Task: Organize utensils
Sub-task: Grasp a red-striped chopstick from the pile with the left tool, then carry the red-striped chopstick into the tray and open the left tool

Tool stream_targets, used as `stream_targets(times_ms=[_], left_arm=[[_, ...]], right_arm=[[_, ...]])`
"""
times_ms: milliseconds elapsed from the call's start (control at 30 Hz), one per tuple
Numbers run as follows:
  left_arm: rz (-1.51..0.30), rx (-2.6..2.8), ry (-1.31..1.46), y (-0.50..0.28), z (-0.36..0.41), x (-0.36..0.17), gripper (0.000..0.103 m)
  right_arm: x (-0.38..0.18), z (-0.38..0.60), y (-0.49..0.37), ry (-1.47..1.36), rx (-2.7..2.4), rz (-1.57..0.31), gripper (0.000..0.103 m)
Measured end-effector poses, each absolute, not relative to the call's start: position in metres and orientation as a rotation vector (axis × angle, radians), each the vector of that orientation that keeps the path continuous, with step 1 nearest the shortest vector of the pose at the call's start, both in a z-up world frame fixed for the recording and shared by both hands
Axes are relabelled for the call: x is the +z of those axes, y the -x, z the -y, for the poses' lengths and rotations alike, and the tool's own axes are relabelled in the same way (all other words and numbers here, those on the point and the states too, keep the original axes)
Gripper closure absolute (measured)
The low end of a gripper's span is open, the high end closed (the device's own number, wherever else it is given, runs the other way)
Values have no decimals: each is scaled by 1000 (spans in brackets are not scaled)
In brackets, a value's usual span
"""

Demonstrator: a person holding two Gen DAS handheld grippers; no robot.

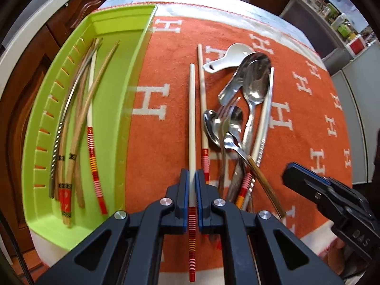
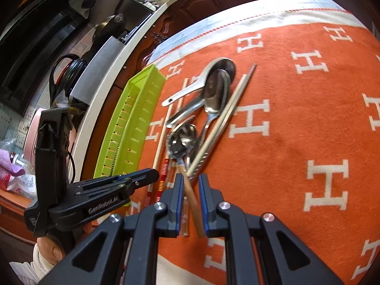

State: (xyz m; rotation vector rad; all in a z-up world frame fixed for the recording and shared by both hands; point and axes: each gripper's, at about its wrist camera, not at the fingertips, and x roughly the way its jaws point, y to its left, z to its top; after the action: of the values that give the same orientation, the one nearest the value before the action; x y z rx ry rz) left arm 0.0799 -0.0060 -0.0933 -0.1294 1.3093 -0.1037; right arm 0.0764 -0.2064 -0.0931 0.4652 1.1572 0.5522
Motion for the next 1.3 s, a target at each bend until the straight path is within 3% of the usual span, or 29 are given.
stream_targets(times_ms=[267,467,1133,1300], left_arm=[[-1158,-76,147,-66,-39,-23,100],[-1075,36,195,-80,-101,-3,100],[-1149,8,87,-118,-112,-69,99],[-1140,14,139,-112,-120,-64,90]], right_arm=[[-86,161,-80,-394,609,-1182,90],[-93,127,-85,-347,598,-1218,90],[-99,79,-93,-122,306,-1249,90],[-97,66,-94,-39,284,-1206,90]])
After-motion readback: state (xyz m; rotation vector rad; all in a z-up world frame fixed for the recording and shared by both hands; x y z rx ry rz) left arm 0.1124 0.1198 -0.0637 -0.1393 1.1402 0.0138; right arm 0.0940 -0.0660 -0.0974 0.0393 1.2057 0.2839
